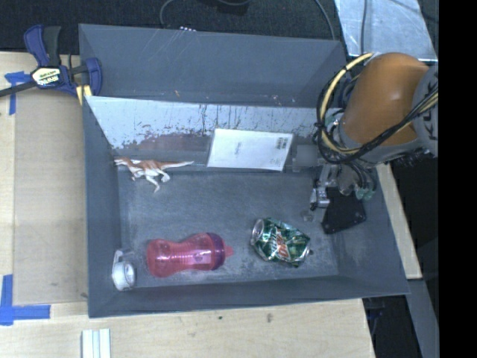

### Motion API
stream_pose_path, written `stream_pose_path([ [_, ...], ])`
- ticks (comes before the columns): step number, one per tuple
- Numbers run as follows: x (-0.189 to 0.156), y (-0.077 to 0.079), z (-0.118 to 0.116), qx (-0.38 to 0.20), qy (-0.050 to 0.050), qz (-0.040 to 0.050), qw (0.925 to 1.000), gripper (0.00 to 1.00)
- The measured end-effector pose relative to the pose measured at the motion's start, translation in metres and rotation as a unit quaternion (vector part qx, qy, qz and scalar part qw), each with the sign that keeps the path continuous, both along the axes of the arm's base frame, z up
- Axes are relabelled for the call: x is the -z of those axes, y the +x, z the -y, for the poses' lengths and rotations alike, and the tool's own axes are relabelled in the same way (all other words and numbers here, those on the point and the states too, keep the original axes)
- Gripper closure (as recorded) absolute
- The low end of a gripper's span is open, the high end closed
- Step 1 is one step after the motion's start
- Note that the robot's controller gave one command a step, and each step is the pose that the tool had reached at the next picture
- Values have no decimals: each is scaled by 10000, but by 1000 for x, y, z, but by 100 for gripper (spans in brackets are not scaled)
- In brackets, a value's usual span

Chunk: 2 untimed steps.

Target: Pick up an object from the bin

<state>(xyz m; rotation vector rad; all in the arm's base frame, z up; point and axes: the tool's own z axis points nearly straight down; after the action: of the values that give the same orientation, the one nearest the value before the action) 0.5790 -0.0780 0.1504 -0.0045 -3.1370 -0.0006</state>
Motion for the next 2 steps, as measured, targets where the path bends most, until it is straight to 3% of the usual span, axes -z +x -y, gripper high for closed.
stream_pose_path([
  [1, -5, 2, 0, -9, -4, 42, 10000, 0],
  [2, 52, -27, -32, 184, -7, 49, 9998, 0],
])
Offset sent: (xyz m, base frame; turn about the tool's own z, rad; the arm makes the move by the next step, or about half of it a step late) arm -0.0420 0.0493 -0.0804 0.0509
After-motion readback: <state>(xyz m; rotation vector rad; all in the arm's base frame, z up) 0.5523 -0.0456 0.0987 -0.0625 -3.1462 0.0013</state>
